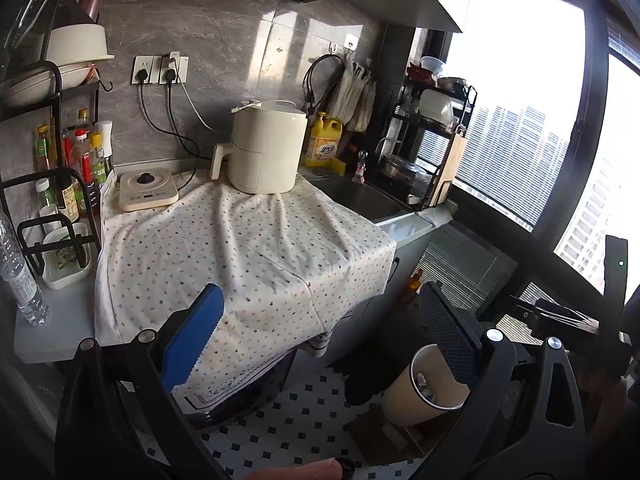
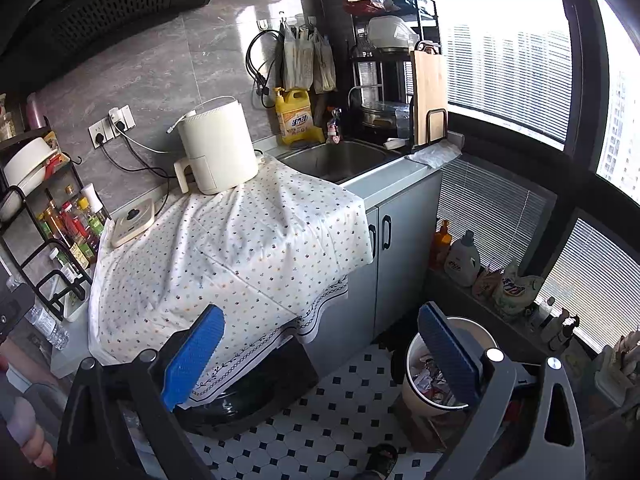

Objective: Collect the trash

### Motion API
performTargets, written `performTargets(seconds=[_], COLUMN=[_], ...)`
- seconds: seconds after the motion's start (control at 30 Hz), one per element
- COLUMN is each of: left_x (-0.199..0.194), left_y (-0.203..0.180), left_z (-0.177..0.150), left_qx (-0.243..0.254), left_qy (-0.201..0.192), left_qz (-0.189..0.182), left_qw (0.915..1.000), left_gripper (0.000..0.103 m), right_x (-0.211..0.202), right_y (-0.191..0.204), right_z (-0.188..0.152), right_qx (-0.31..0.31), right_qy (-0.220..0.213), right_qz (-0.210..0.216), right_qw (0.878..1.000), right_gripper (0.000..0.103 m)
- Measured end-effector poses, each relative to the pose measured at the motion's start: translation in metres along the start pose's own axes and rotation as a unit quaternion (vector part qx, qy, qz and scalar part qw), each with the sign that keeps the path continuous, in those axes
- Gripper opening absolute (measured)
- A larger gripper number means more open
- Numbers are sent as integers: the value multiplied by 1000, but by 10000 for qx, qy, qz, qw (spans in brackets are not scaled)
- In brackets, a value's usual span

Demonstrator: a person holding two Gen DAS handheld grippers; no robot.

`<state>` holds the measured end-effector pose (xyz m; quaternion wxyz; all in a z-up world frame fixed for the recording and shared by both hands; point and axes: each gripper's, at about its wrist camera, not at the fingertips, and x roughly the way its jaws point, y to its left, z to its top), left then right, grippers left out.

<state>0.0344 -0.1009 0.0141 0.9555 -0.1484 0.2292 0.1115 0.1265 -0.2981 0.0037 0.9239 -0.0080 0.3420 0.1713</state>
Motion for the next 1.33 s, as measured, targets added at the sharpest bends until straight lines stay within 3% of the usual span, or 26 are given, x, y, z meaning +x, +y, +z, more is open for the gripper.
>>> performTargets(seconds=[0.93,1.33], left_x=[-4,7], left_y=[-3,-4], left_z=[1,-9], left_qx=[186,-39], left_qy=[21,182], left_qz=[-231,-323], left_qw=[9996,9993], left_gripper=[97,97], right_x=[-24,-14], right_y=[-12,-22], right_z=[-9,-19], right_qx=[300,295], right_qy=[-103,89], right_qz=[-237,-277], right_qw=[9992,9991], right_gripper=[95,95])
